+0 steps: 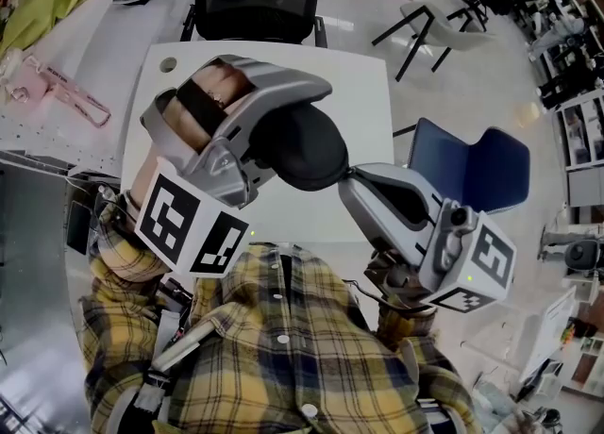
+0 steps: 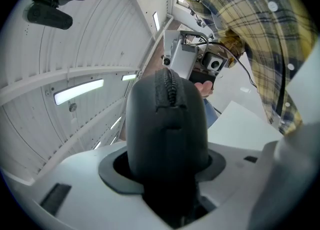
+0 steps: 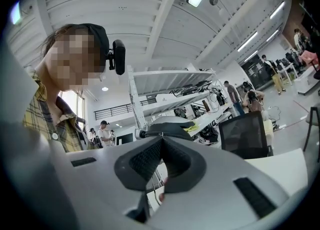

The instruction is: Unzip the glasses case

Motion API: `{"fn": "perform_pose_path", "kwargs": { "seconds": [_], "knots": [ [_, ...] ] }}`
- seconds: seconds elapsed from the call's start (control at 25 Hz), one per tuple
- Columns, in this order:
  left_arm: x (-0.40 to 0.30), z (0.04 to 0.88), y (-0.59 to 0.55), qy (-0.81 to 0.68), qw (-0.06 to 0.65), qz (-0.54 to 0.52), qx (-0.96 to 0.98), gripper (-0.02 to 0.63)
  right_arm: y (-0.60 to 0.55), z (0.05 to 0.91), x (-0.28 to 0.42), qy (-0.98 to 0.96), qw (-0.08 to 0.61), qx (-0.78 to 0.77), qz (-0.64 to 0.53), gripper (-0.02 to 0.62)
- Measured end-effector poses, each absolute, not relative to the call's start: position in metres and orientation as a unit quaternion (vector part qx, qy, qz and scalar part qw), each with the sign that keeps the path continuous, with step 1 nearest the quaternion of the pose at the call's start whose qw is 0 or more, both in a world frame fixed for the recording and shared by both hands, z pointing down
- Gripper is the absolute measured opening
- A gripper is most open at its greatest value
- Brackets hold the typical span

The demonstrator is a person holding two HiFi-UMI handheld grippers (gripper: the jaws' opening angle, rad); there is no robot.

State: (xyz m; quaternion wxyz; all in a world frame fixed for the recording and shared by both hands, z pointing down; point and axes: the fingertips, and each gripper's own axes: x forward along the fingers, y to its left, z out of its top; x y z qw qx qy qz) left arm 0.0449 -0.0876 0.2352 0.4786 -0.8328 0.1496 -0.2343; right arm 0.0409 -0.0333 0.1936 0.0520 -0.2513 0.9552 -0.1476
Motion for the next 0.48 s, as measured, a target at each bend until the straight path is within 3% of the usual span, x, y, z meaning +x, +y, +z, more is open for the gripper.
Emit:
{"fn": "perform_pose_path", "kwargs": {
  "seconds": [0.48],
  "knots": [
    [0.053,0.226,-0.061,0.097,0.429,-0.162,-0.883,0.247,-0.031,0.19,0.047,0.962,0.013,-0.22,-0.159,-0.002]
  ]
}}
